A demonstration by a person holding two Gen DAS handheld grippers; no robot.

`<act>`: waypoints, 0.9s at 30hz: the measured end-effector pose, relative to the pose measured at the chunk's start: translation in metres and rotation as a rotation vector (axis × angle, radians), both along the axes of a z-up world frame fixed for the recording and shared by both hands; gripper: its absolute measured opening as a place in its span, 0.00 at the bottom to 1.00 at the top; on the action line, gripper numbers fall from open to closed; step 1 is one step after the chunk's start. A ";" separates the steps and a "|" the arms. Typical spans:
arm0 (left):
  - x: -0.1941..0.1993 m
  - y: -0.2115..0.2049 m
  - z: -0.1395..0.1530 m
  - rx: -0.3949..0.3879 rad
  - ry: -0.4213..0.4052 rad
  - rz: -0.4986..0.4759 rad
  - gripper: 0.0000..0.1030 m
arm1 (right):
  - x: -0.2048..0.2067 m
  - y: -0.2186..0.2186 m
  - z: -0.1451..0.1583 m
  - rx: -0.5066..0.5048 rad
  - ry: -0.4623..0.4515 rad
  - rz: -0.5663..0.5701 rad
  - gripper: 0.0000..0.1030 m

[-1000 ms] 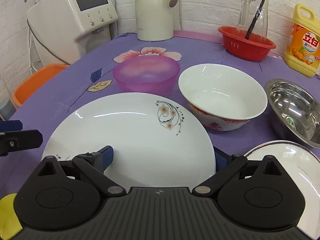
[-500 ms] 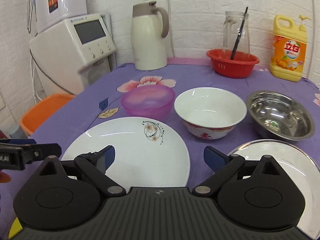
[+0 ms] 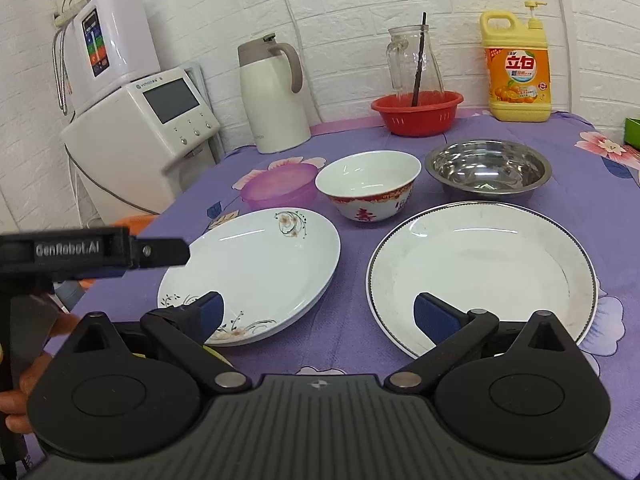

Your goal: Organize plates and bowls

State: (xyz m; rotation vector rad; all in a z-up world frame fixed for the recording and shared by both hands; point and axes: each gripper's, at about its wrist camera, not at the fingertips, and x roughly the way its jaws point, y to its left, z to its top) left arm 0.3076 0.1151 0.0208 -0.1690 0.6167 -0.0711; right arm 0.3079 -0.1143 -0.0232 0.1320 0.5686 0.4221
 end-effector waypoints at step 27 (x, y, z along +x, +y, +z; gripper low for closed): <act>0.012 0.060 -0.025 0.001 0.069 0.121 0.97 | 0.061 0.060 -0.004 -0.138 -0.013 0.112 1.00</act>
